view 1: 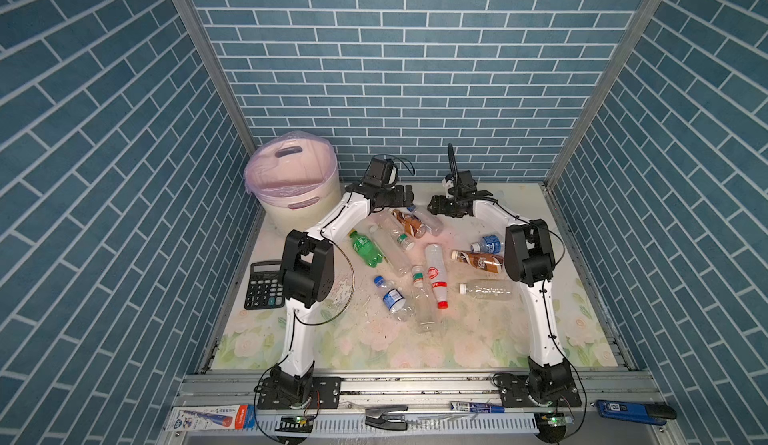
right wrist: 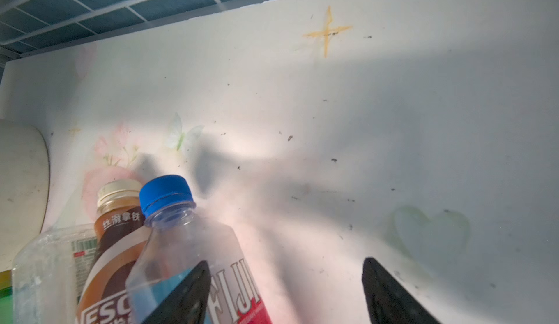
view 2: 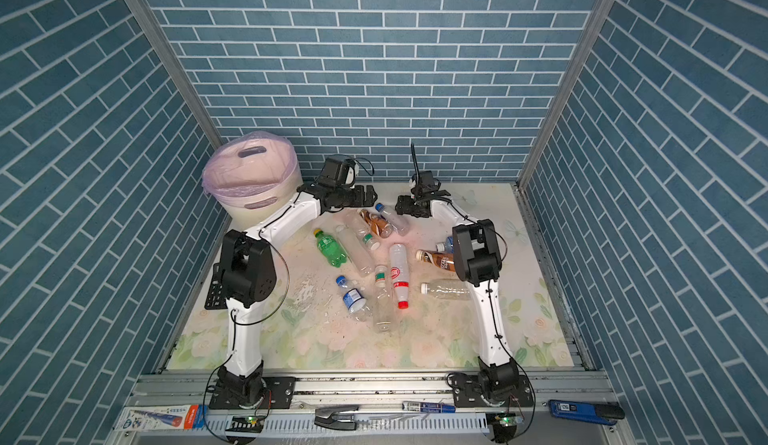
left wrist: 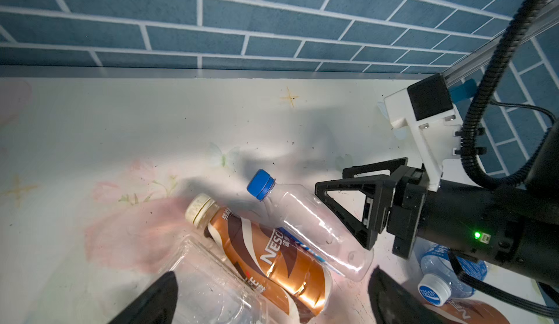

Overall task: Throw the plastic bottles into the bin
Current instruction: 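Lower the right gripper and grasp the blue-capped clear bottle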

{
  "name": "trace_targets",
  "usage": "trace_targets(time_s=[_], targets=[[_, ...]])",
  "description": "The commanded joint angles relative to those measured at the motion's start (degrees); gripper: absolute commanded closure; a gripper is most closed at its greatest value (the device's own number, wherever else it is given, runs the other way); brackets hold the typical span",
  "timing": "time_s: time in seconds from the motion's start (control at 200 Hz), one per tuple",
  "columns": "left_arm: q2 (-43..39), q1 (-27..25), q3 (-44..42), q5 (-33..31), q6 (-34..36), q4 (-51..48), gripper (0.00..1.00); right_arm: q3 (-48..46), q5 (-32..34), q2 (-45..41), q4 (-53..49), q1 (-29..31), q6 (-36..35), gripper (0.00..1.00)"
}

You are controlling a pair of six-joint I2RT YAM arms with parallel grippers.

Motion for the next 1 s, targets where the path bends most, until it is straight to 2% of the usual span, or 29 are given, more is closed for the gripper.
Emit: trace_targets(time_s=[0.0,0.165,0.37,0.55,0.79,0.995], targets=[[-3.5,0.4,-2.2,0.0,-1.2,1.6,0.01,-3.4,0.2,-3.9,0.9,0.7,-2.5,0.21],[-5.6,0.5,-4.9,0.1,-2.1,2.1,0.01,-4.8,-0.8,-6.1,0.6,1.0,-3.2,0.18],[-8.9,0.5,-9.5,1.5,-5.1,4.1,0.01,-7.0,-1.3,-10.4,-1.0,1.7,-5.5,0.01],[-11.5,0.4,-13.6,4.5,-7.7,6.2,0.01,-8.2,-1.0,-11.2,-2.5,3.1,-8.9,0.01],[-15.7,0.4,-19.2,6.8,-9.3,7.8,0.01,-5.4,-1.8,-7.7,-4.8,3.7,-10.8,0.01],[-18.0,0.4,-22.4,7.5,-10.1,8.1,0.01,-4.1,0.6,-5.2,-7.1,4.7,-11.9,0.02]])
